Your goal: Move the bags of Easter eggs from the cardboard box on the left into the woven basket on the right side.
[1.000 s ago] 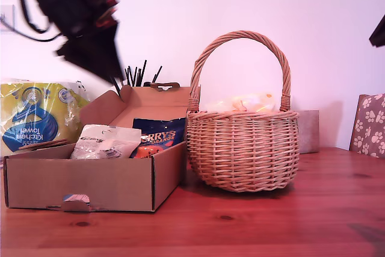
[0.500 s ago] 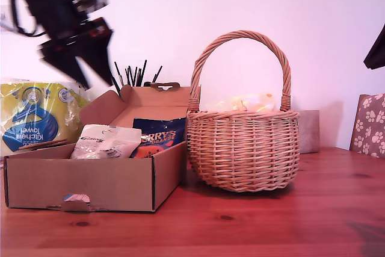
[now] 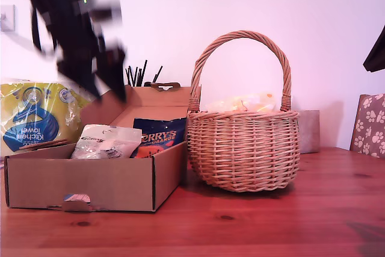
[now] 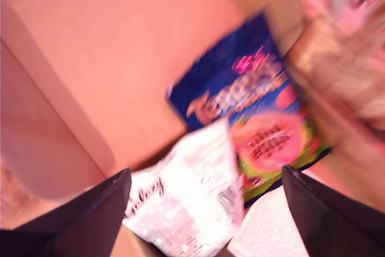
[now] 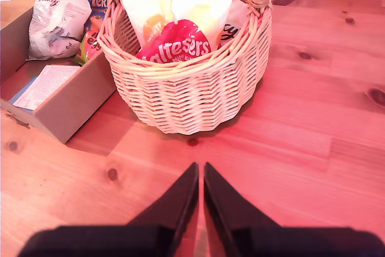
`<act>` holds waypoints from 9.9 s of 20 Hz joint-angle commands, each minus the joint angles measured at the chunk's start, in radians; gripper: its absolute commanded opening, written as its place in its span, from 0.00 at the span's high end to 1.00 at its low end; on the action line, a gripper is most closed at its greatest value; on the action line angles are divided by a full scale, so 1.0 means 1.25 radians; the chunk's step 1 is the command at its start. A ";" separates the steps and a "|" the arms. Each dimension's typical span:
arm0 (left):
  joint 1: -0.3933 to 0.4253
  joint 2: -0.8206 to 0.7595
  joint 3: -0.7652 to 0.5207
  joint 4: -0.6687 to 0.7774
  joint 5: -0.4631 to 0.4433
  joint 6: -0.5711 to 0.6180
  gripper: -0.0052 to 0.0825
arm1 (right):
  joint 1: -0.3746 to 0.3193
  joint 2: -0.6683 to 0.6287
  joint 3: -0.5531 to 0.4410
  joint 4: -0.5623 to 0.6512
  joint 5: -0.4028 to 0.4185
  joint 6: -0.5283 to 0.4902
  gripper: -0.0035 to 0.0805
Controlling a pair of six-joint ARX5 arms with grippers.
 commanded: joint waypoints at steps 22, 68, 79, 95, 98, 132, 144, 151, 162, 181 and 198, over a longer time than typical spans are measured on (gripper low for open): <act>-0.049 0.210 0.000 -0.044 -0.155 -0.139 0.66 | -0.003 0.003 -0.020 0.005 0.020 -0.002 0.96; -0.371 -0.035 -0.449 1.285 -0.004 -0.281 0.74 | -0.081 0.001 -0.020 0.049 0.062 0.025 0.96; -0.368 0.140 -0.243 1.111 -0.039 -0.118 0.74 | -0.081 0.001 -0.020 0.050 0.062 0.025 0.96; -0.372 -0.006 -0.137 0.593 -0.016 -0.143 0.14 | -0.081 0.001 -0.020 0.050 0.056 0.025 0.96; -0.372 -0.099 -0.137 0.463 -0.014 -0.168 0.14 | -0.081 0.001 -0.020 0.050 0.056 0.025 0.96; 0.038 -0.181 -0.500 0.686 0.294 -0.162 0.09 | -0.073 0.001 -0.018 0.056 -0.071 0.024 0.97; 0.042 -0.016 -0.458 0.759 0.295 -0.180 0.09 | 0.094 -0.079 0.143 0.014 -0.214 -0.043 0.97; 0.042 0.063 -0.400 0.769 0.254 -0.192 0.09 | 0.094 -0.082 0.171 0.002 -0.213 -0.048 0.97; 0.000 0.151 -0.391 0.779 0.304 -0.216 0.10 | 0.094 -0.082 0.171 0.000 -0.209 -0.048 0.97; 0.019 0.098 -0.384 0.772 0.295 -0.225 0.96 | 0.094 -0.082 0.171 -0.022 -0.205 -0.048 0.97; 0.058 -0.104 -0.385 0.583 0.363 -0.218 0.96 | 0.093 -0.081 0.171 -0.022 -0.167 -0.069 0.97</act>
